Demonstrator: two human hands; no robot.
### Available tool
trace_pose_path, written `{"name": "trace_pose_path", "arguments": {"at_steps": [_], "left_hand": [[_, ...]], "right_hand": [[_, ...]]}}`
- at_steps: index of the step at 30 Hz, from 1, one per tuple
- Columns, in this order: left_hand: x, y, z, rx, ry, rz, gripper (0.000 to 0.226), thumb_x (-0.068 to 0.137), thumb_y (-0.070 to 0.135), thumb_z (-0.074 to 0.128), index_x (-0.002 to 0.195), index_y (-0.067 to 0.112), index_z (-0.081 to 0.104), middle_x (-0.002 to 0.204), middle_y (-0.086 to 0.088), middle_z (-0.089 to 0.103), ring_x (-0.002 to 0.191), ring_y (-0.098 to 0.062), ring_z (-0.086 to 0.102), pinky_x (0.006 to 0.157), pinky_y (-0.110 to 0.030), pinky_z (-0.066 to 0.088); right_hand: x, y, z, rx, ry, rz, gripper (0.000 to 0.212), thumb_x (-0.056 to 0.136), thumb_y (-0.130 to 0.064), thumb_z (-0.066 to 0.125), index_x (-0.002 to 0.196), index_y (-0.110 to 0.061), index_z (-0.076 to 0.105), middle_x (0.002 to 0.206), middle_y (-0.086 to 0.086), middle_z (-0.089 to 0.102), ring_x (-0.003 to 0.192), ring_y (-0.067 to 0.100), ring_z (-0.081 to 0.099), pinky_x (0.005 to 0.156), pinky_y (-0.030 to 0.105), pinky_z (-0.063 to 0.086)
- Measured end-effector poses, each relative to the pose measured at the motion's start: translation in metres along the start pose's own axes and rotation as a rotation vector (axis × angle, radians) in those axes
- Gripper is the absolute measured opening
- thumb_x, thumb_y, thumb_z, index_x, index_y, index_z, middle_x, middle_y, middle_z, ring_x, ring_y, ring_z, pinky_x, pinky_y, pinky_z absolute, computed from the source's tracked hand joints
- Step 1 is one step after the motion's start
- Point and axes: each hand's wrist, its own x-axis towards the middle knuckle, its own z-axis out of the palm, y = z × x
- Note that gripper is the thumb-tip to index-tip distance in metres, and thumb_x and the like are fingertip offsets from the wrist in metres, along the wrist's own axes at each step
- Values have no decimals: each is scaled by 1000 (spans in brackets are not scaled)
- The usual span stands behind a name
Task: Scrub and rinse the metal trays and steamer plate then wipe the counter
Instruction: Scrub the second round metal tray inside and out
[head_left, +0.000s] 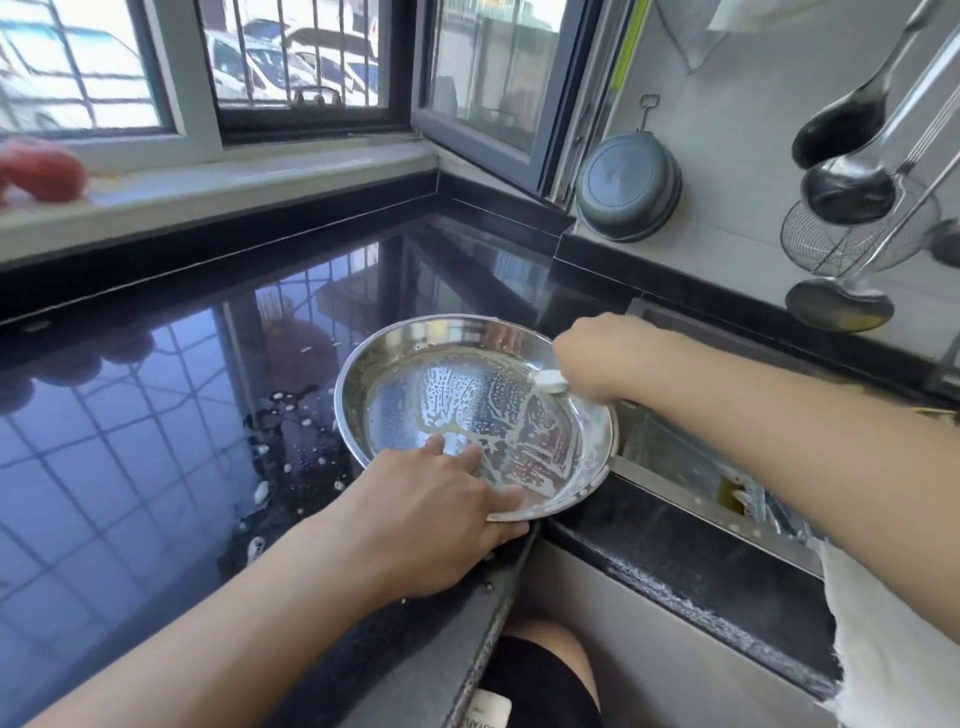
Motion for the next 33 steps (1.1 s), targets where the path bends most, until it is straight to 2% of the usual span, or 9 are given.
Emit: {"name": "trace_pose_path", "arguments": {"at_steps": [4,8,14,16,19,23,26,29,33], "left_hand": [[1,-1,0,12,-30,-14,51,102,69,17,150,55,27,146,-2,46,131,-35,47,95,-47,53],[4,-2,4,15,74,17,32,107,53,38,138,47,44,121,7,54,120,-27,54,75,-37,50],[-6,-14,4,185,251,55,15,80,17,72,73,26,62,75,6,61,67,-23,65,43,-32,41],[-11,-26,-3,270,272,92,18,70,8,63,64,25,60,63,5,55,53,-23,60,38,-29,34],[-16,-40,-9,391,292,194,26,73,8,41,64,24,60,62,4,54,53,-22,58,38,-31,42],[-22,-49,-7,439,278,236,21,73,3,67,70,22,58,67,2,53,57,-24,56,46,-39,52],[-23,-48,-5,436,272,186,24,73,1,71,72,22,58,69,2,53,59,-24,56,47,-40,52],[-24,-45,-4,452,280,183,22,75,4,71,74,23,60,72,3,57,62,-23,59,48,-39,53],[-27,-39,-17,533,276,213,15,72,8,69,73,22,62,73,1,57,67,-23,59,49,-36,53]], "right_hand": [[-10,1,7,100,-176,12,13,94,-6,48,85,-7,58,73,4,50,61,20,49,61,29,46],[-27,4,4,112,-333,-163,18,97,-18,61,112,-13,69,71,-6,51,58,9,46,52,22,38],[-38,29,1,31,-145,-132,40,91,-4,50,122,-18,69,103,6,68,100,31,66,77,36,55],[-43,41,3,88,-153,-135,44,90,-2,46,121,-22,71,98,7,69,96,31,65,69,33,54],[-51,48,10,175,-124,-119,52,92,-1,43,124,-33,70,82,-2,57,67,18,53,52,26,38],[-57,44,25,251,17,-57,64,92,-2,42,139,-43,57,131,7,61,105,29,65,76,30,51],[-56,46,28,303,46,-16,63,86,1,44,130,-39,65,123,8,65,89,31,64,65,33,55],[-60,44,27,360,39,-11,60,87,2,43,116,-43,68,120,8,61,77,24,52,53,25,37],[-60,31,31,411,87,-21,62,93,-3,44,138,-44,57,141,7,55,111,31,62,84,36,56]]}}
